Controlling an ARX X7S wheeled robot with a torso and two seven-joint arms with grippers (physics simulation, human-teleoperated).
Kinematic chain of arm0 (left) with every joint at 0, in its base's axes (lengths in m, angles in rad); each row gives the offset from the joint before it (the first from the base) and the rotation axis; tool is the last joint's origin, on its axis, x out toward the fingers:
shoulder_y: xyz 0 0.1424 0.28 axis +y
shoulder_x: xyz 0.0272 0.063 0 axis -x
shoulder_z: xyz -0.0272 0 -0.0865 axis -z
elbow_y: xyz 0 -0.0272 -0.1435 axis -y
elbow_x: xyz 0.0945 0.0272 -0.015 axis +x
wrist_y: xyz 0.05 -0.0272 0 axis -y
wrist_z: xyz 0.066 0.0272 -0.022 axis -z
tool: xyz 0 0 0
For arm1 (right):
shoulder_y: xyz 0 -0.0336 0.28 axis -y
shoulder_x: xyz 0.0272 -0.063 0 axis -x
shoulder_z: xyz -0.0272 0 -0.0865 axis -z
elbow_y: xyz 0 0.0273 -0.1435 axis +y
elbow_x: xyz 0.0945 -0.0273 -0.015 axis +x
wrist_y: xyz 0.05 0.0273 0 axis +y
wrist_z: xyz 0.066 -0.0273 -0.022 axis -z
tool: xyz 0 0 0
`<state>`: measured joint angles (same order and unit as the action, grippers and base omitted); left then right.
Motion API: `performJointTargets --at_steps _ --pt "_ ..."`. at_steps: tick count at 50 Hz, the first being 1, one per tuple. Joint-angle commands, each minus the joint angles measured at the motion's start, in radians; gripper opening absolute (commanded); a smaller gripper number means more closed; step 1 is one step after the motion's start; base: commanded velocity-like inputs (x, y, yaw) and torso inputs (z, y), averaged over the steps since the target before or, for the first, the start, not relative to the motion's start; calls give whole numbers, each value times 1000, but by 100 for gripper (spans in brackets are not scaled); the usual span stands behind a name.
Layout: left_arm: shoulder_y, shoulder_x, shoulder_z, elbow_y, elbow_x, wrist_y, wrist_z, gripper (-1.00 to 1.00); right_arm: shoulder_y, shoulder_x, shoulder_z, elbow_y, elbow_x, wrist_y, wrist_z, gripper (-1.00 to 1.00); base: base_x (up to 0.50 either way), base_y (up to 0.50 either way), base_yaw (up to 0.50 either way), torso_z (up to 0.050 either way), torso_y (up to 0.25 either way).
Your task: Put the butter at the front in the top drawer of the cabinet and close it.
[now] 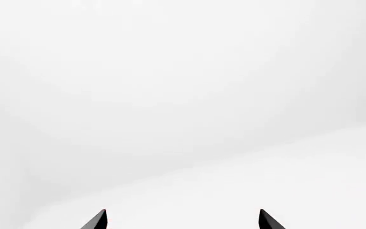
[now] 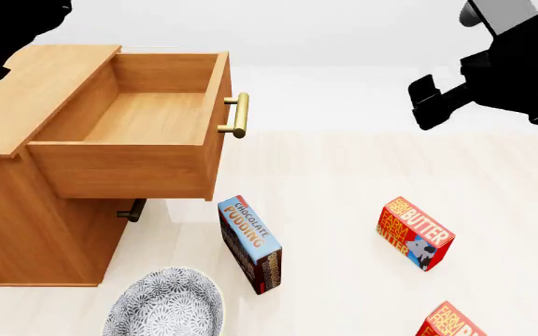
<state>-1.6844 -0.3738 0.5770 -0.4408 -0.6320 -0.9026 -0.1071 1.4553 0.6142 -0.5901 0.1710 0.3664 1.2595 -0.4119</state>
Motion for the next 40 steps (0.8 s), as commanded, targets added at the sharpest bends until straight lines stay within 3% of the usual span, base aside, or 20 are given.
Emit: performJointTargets --at_steps 1,14,40 --pt "25 -25 -9 48 14 57 -13 100 -36 130 -86 -89 43 46 -122 100 0 0 0 0 0" --pt "24 -42 1 74 32 78 -16 100 -117 233 -106 -148 79 21 -179 100 0 0 0 0 0" --pt "35 -45 21 86 36 75 -9 100 -214 251 -162 -95 65 -60 -192 100 0 0 0 0 0"
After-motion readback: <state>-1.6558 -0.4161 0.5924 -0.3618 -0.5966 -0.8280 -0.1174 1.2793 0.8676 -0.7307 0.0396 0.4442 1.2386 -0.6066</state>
